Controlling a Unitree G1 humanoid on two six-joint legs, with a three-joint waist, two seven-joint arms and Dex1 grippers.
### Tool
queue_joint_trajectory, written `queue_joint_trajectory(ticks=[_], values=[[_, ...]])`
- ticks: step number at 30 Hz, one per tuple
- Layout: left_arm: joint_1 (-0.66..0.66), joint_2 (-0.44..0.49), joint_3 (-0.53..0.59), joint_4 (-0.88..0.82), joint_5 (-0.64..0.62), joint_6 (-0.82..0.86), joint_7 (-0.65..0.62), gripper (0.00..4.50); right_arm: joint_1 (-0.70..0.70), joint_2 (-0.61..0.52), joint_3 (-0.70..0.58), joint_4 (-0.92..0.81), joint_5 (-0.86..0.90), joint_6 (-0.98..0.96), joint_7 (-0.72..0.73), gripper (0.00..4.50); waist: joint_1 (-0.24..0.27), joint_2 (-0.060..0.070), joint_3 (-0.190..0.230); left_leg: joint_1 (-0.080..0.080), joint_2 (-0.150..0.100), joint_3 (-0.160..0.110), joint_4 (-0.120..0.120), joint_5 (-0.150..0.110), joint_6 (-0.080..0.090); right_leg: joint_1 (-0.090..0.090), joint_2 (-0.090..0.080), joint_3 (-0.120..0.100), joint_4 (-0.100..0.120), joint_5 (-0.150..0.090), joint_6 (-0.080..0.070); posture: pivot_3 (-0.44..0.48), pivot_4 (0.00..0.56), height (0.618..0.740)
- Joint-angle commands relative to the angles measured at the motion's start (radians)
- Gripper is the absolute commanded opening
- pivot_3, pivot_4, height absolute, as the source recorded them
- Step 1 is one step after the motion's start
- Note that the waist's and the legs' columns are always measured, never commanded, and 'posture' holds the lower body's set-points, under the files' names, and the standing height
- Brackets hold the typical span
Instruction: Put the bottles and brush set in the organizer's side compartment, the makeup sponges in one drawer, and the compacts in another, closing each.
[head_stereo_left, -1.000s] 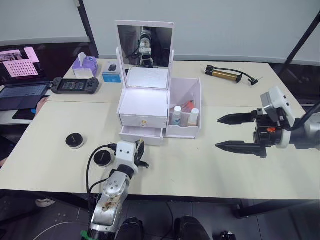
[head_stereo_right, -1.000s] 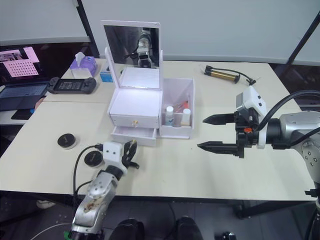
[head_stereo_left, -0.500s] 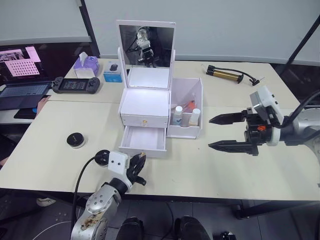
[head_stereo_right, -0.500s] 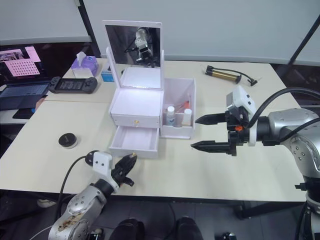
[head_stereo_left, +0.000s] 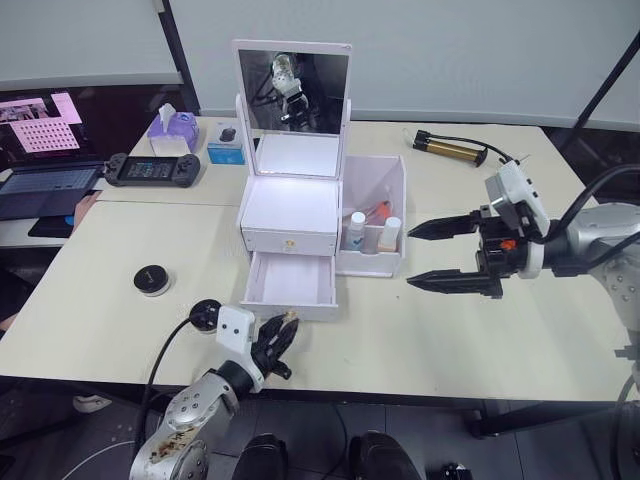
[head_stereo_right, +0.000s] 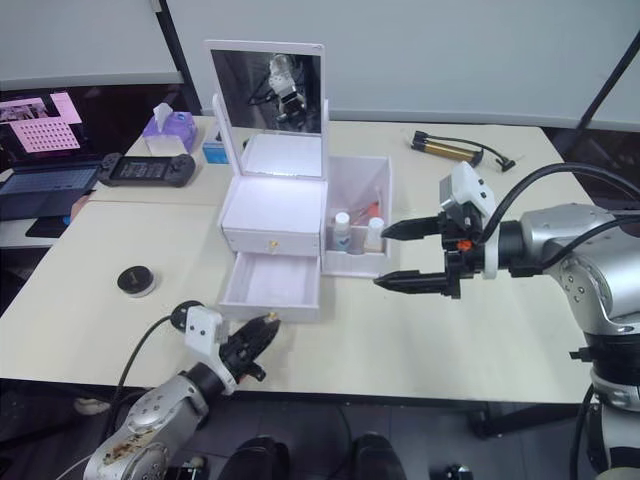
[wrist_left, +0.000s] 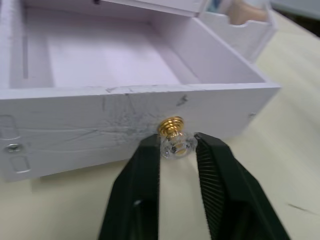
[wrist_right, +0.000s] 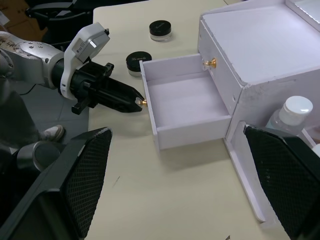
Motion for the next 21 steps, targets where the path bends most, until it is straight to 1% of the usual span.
queue_joint_trajectory(ticks=[1, 4, 8, 10, 12, 13, 17, 18, 21], values=[[0.015, 0.041, 0.097, -0.08, -0.105, -0.033, -0.074, 2.45, -0.028, -0.011, -0.019, 0.023, -0.019, -0.038, 0.027, 4.5, -0.003, 0.0, 0.0, 0.0, 0.0, 0.0, 0.0, 0.0, 0.0, 0.0, 0.0, 0.0, 0.0, 0.0, 0.0, 0.0, 0.15, 0.689], [0.038, 0.1, 0.207, -0.089, -0.198, -0.039, -0.138, 3.39, -0.052, -0.029, -0.018, 0.075, -0.051, -0.068, 0.062, 4.5, -0.005, 0.0, 0.0, 0.001, 0.001, 0.0, 0.0, 0.0, 0.0, 0.0, 0.001, 0.0, 0.0, 0.0, -0.001, 0.0, 0.15, 0.689], [0.058, 0.202, 0.345, -0.082, -0.335, -0.023, -0.234, 4.48, -0.083, -0.038, -0.011, 0.148, -0.091, -0.112, 0.107, 4.5, -0.006, 0.001, 0.0, 0.001, 0.001, 0.0, 0.0, 0.0, 0.0, 0.0, 0.001, 0.0, 0.001, 0.0, -0.001, 0.0, 0.15, 0.689], [0.045, 0.264, 0.44, -0.031, -0.377, -0.023, -0.264, 4.48, -0.089, -0.035, -0.01, 0.18, -0.107, -0.132, 0.122, 4.5, -0.004, 0.001, 0.0, 0.002, 0.001, 0.0, 0.0, 0.0, 0.0, 0.0, 0.001, 0.0, 0.001, -0.001, -0.001, 0.0, 0.15, 0.689], [0.016, 0.336, 0.55, 0.067, -0.38, -0.031, -0.286, 4.48, -0.082, -0.033, -0.017, 0.214, -0.14, -0.182, 0.123, 4.5, -0.002, 0.001, 0.0, 0.002, 0.001, 0.0, 0.0, 0.0, 0.0, 0.0, 0.001, 0.0, 0.001, -0.001, -0.001, 0.0, 0.15, 0.689], [0.006, 0.361, 0.583, 0.103, -0.381, -0.032, -0.296, 4.48, -0.079, -0.032, -0.019, 0.225, -0.154, -0.204, 0.121, 4.5, -0.003, 0.001, 0.0, 0.002, 0.001, 0.001, 0.0, 0.0, 0.0, 0.0, 0.001, -0.001, 0.001, -0.001, -0.001, 0.0, 0.15, 0.689], [-0.056, 0.567, 0.753, 0.455, -0.264, -0.116, -0.392, 4.48, -0.062, -0.022, -0.042, 0.347, -0.231, -0.335, 0.091, 4.5, -0.006, 0.001, 0.0, 0.002, 0.001, 0.003, 0.0, 0.0, 0.0, -0.001, 0.002, -0.001, 0.001, -0.001, -0.002, 0.0, 0.15, 0.689], [-0.068, 0.594, 0.768, 0.512, -0.244, -0.139, -0.411, 4.48, -0.061, -0.019, -0.043, 0.37, -0.242, -0.355, 0.088, 4.5, -0.007, 0.001, 0.0, 0.002, 0.001, 0.004, 0.0, 0.0, 0.0, -0.001, 0.002, -0.001, 0.002, -0.001, -0.002, 0.0, 0.15, 0.689], [-0.094, 0.699, 0.813, 0.706, -0.181, -0.192, -0.475, 4.48, -0.052, -0.008, -0.051, 0.516, -0.29, -0.424, 0.065, 4.5, -0.01, 0.001, 0.0, 0.002, 0.002, 0.009, -0.001, 0.0, 0.0, -0.002, 0.001, -0.002, 0.001, -0.002, -0.003, 0.0, 0.15, 0.689]])
